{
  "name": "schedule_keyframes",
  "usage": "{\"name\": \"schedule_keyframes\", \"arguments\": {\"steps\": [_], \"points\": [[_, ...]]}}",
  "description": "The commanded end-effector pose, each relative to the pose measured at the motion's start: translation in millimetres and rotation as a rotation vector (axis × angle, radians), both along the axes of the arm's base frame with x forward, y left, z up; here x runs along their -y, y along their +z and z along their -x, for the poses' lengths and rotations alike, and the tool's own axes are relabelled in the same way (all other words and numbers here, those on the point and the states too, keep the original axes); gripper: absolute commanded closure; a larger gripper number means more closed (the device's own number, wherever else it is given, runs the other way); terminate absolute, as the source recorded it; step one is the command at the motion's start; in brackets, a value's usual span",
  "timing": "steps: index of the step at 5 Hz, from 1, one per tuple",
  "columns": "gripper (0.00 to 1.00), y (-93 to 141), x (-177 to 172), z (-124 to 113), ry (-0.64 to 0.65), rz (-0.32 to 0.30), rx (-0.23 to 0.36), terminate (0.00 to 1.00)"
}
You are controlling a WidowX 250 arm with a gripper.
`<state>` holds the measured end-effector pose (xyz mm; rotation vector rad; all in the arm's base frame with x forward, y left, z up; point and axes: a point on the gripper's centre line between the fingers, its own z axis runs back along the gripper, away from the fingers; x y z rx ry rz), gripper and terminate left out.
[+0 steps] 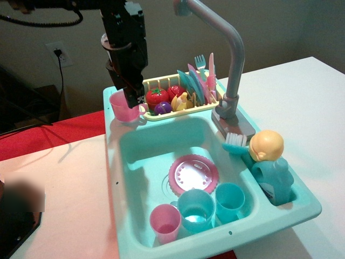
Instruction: Put cup from counter to sink
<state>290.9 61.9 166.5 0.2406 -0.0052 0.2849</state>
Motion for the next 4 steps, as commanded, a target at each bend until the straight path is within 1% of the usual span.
{"name": "schedule_keyframes", "arguments": {"steps": [1,2,3,4], "points": [[0.0,-9.2,-1.0,-2.3,0.018,-0.01,0.016,0.0],[0.0,-19.9,-0.6,-1.9,0.023,-0.011,0.008,0.0],[1.0,-27.1,-0.1,-1.4,0.013,-0.026,0.003,0.0],[1.0,-28.1,1.1,0.5,0.008,-0.02,0.003,0.0]]}}
